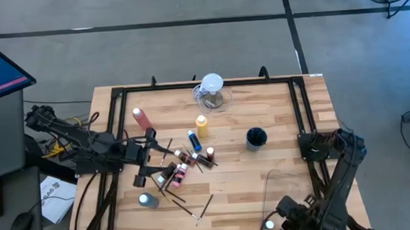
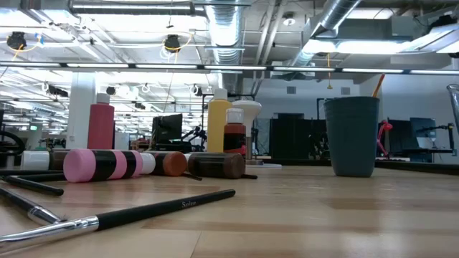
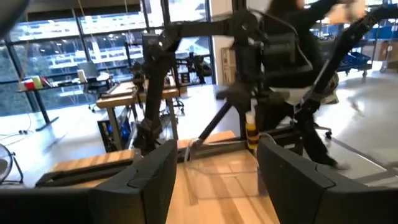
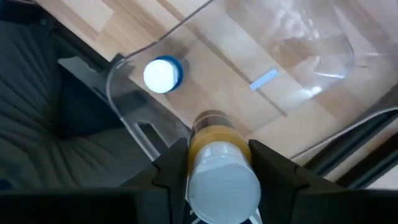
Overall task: Pick & Place Paint Supplies
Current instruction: Put the small yellow paint bottle into the transparent bin
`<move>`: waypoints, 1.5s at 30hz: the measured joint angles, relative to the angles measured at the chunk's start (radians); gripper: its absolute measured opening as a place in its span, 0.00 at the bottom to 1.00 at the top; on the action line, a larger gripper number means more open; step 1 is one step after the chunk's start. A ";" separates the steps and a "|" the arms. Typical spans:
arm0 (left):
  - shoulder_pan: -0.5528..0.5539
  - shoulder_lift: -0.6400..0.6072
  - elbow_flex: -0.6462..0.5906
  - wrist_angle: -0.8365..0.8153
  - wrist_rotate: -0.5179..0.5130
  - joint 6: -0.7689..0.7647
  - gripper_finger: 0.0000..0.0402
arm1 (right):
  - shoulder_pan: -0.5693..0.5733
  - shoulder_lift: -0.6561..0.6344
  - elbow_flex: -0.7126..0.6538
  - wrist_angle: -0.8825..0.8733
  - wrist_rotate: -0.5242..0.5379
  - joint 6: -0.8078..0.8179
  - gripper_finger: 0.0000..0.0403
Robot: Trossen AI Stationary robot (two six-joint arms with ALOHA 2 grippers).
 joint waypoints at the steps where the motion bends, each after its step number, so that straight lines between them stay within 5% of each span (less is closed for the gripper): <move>1: 0.003 0.000 0.000 0.010 0.000 0.000 0.52 | -0.003 0.010 0.000 0.009 -0.001 -0.006 0.32; 23: 0.020 -0.001 0.000 0.092 -0.002 0.157 0.52 | -0.013 0.104 0.000 0.107 -0.007 0.081 0.32; 45: 0.020 -0.001 0.000 0.105 -0.002 0.158 0.52 | -0.005 0.152 -0.079 0.184 -0.032 0.188 0.33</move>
